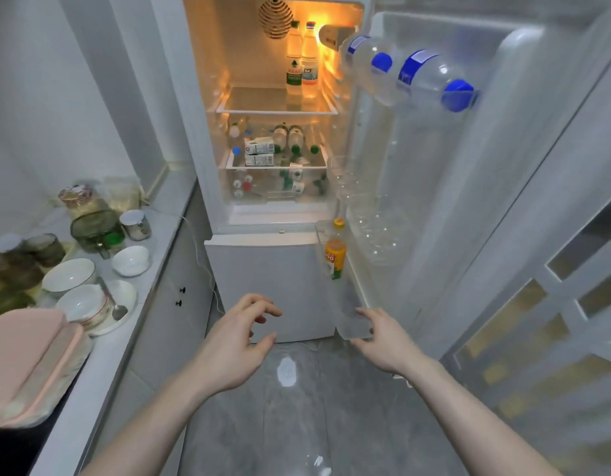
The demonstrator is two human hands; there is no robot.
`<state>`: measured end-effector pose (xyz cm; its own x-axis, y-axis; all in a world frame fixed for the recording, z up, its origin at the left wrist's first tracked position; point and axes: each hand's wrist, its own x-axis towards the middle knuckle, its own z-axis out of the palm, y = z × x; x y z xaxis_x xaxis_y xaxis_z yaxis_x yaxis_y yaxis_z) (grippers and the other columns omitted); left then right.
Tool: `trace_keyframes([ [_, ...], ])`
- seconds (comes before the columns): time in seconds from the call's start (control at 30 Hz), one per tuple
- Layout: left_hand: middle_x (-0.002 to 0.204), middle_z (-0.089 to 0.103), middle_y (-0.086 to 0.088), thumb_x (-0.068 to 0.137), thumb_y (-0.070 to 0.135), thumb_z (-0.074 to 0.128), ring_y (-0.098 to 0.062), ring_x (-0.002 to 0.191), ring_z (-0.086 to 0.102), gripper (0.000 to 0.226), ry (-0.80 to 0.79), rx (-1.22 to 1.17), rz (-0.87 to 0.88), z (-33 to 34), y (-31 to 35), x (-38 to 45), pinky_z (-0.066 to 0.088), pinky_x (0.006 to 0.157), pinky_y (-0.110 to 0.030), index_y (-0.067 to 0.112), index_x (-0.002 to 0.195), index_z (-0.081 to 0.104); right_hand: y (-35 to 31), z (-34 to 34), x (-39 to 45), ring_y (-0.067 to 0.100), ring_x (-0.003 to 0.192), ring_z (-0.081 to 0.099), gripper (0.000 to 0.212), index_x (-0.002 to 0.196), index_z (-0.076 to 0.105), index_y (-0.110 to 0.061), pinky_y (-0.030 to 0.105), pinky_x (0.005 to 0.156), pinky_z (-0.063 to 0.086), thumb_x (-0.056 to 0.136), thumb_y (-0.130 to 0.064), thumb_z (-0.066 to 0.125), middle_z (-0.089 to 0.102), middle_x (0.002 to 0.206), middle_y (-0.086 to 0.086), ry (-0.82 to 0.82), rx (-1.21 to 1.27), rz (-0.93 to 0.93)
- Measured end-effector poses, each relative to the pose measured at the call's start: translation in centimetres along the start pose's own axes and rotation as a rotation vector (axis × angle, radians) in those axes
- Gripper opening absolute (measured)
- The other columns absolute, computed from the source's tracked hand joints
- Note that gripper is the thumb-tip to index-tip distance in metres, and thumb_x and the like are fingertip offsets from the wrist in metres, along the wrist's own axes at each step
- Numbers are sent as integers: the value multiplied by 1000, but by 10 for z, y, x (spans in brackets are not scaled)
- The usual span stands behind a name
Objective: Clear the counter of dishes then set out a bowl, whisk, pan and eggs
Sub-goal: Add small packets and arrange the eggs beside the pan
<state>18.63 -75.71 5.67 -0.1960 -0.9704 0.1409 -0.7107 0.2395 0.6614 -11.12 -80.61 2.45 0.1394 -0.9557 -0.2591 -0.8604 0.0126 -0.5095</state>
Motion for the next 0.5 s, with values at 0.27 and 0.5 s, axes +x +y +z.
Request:
trace_keyframes([
  [0.27,125,47,27,92,24,67,-1,110,56,26,137,-15,-136,7,10,-4,50,84,-21,41,111,60,4,27,50,31,142,41,75,153,33,-8,33,116,33,93,-38,65,41,153,12,-176,-206,-4],
  [0.5,123,46,29,92,22,69,-2,111,54,27,184,-7,-272,0,-6,-34,45,81,-13,41,110,60,-37,50,69,35,137,43,79,148,32,-6,38,111,41,87,-40,68,39,148,14,-284,-279,0],
])
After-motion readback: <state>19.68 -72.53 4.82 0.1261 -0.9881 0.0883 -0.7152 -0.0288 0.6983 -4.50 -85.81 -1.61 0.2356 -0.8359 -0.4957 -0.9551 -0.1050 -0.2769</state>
